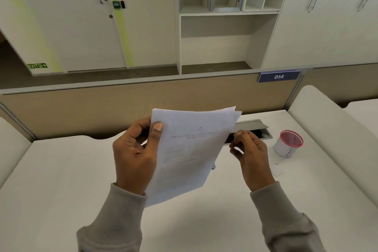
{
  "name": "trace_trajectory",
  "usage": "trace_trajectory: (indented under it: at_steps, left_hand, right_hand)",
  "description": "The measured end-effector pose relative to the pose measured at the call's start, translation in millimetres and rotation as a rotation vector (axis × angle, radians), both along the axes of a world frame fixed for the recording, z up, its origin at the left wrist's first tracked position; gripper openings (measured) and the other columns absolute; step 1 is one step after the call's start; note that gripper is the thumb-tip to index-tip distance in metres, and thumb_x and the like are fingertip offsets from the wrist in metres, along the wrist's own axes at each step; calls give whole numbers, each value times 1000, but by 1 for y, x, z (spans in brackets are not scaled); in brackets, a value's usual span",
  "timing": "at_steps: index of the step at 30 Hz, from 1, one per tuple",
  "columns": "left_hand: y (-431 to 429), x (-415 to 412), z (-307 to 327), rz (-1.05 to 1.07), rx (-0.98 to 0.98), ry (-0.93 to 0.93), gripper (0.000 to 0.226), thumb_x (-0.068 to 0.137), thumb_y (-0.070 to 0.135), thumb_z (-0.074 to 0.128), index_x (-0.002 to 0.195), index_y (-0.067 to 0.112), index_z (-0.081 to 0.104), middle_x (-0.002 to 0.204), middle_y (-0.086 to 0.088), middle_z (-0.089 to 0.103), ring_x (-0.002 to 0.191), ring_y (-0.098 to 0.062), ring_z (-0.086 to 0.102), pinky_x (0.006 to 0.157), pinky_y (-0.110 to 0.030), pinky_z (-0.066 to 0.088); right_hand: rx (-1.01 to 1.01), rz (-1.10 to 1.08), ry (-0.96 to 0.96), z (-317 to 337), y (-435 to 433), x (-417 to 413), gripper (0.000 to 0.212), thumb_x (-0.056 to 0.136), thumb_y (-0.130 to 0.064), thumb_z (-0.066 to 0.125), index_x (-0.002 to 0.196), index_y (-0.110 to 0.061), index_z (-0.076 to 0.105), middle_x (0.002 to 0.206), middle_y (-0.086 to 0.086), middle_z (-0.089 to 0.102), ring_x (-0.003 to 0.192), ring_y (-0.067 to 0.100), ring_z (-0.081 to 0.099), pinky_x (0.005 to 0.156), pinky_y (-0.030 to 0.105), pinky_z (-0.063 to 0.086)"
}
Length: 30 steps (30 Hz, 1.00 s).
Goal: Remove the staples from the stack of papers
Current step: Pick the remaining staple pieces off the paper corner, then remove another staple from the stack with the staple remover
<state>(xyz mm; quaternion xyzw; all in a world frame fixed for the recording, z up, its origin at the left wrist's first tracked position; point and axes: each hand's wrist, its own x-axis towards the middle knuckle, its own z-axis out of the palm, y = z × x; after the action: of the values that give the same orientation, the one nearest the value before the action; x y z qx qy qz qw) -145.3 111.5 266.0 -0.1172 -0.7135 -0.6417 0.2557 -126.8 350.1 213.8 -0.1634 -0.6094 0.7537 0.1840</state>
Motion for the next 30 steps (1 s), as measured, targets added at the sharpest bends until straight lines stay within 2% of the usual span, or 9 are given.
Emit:
trace_trajectory:
  at_steps: [6, 10, 12, 15, 17, 20, 23, 28, 30]
  left_hand:
    - [1, -4, -6, 21, 13, 22, 12, 95, 21, 64, 104, 26, 70, 92, 27, 72, 83, -1, 67, 75, -14, 54]
    - [9, -7, -10, 14, 7, 36, 17, 96, 16, 63, 101, 33, 66, 89, 32, 71, 80, 4, 65, 74, -11, 52]
    - [9, -8, -14, 17, 13, 26, 16, 97, 18, 63, 100, 34, 66, 88, 31, 71, 79, 3, 64, 73, -15, 53]
    - [10, -11, -21, 13, -14, 4, 13, 97, 25, 62, 102, 37, 66, 90, 29, 71, 80, -1, 64, 73, -20, 55]
    - [10, -15, -26, 4, -24, -25, 8, 97, 36, 63, 104, 36, 67, 93, 24, 73, 83, -6, 66, 75, -21, 56]
    - [10, -20, -32, 9, -27, -76, 28, 93, 54, 62, 108, 31, 69, 100, 9, 74, 89, -22, 68, 79, -32, 58]
    - [10, -25, -38, 12, -37, -90, 42, 92, 57, 62, 112, 21, 69, 104, -6, 72, 92, -29, 68, 82, -42, 57]
    - [6, -29, -40, 3, -69, -109, 44, 93, 57, 60, 115, 19, 68, 108, -5, 72, 93, -27, 68, 84, -25, 57]
    - [5, -30, -40, 2, -61, -117, 46, 93, 57, 60, 116, 18, 68, 109, -6, 72, 95, -25, 68, 85, -24, 56]
  right_hand:
    - [-69, -243, -218, -67, 90, -16, 14, 88, -13, 61, 75, -13, 60, 70, 5, 56, 72, 20, 55, 66, 32, 45]
    - [38, -385, -392, -112, 150, -15, 10, 85, -11, 61, 76, -11, 65, 77, 13, 61, 66, 23, 55, 64, 31, 46]
    - [125, -417, -490, -136, 174, -14, 10, 83, -14, 62, 83, -9, 70, 79, 13, 66, 67, 25, 58, 67, 34, 50]
    - [275, -437, -637, -165, 200, -13, 19, 78, -25, 63, 86, -12, 73, 81, 9, 73, 81, 32, 67, 85, 40, 55]
    - [391, -420, -707, -175, 205, -13, 16, 81, -23, 63, 87, -13, 74, 88, 11, 75, 92, 35, 67, 88, 33, 50]
    - [519, -406, -788, -178, 204, -17, 17, 86, -17, 60, 90, -10, 74, 95, 13, 74, 100, 38, 62, 83, 30, 44]
    - [633, -354, -864, -184, 205, -20, 18, 87, -14, 55, 92, -11, 73, 99, 14, 72, 101, 38, 61, 82, 30, 45]
    - [747, -301, -959, -191, 213, -19, 18, 88, -10, 52, 92, -15, 69, 104, 13, 67, 98, 35, 62, 80, 29, 44]
    - [766, -291, -986, -193, 216, -20, 13, 88, -14, 56, 91, -13, 68, 103, 14, 67, 97, 35, 62, 80, 30, 45]
